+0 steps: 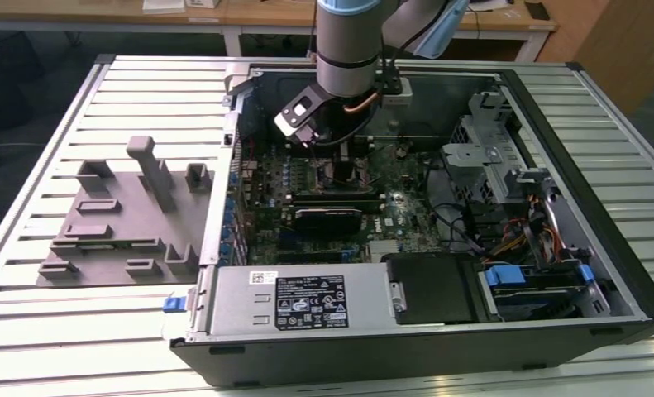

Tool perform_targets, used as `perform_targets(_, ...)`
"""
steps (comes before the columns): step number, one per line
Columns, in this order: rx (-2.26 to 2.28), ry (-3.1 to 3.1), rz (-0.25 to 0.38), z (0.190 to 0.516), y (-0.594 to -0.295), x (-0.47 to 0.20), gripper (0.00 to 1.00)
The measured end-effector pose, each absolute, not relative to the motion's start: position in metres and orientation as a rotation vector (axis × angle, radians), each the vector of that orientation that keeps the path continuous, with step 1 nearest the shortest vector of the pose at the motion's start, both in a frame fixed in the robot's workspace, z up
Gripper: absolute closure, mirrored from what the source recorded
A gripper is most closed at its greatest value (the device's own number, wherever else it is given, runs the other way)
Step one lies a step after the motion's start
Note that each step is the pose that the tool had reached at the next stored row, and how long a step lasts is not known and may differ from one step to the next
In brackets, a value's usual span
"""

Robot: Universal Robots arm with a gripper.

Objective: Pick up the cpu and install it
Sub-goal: 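Place the cpu into insertion slot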

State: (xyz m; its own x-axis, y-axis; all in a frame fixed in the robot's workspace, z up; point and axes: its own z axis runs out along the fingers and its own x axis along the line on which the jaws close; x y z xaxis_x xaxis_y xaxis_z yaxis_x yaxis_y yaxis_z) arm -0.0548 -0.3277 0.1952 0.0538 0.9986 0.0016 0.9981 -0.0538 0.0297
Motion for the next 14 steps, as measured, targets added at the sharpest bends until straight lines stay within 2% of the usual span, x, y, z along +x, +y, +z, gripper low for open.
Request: perform_targets(14,2.271,2.141,0.033,0.1929,-0.3278,-0.0548,0.47)
